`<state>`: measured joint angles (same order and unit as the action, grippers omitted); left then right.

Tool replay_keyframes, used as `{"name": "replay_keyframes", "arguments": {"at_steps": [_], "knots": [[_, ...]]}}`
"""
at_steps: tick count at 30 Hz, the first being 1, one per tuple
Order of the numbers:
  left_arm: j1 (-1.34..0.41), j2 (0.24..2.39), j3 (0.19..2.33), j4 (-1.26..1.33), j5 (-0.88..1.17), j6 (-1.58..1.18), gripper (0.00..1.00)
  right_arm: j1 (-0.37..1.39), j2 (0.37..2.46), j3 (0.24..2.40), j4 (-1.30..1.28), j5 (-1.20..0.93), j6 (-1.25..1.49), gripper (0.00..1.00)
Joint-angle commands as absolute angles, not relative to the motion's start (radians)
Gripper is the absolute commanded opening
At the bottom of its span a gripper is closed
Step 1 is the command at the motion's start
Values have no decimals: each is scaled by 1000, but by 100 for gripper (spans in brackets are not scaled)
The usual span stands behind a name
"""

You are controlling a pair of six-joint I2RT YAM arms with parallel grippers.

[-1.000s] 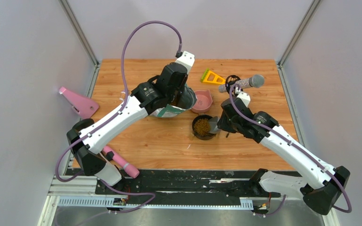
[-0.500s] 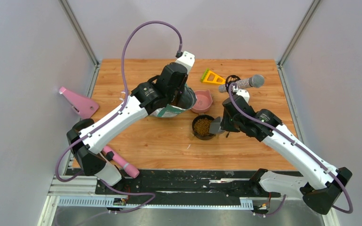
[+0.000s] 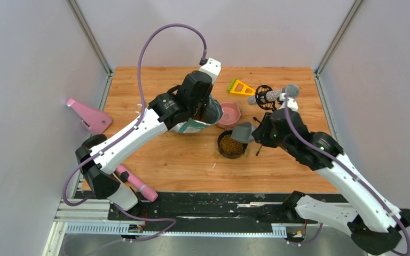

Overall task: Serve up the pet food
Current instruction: Pour the pet food into the pet food bowl, then collect the pet food from the pet food bag.

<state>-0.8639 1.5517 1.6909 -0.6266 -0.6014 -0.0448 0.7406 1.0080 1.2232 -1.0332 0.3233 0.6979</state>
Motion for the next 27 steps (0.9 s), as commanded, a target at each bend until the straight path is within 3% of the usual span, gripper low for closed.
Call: {"name": "replay_keyframes", "arguments": {"at_steps": [1,11,27], "knots": [[-856,1513,1700,-587,-594,-52,0,739,841,1292,-895,270,770,0],[-855,1541,1735,-569,-524,-34,0,739,768,1400,-879,43,845,0],[-860,1546,1739,-546,-399,-53,0,739,1154,1577,-951,106,919,0]]}}
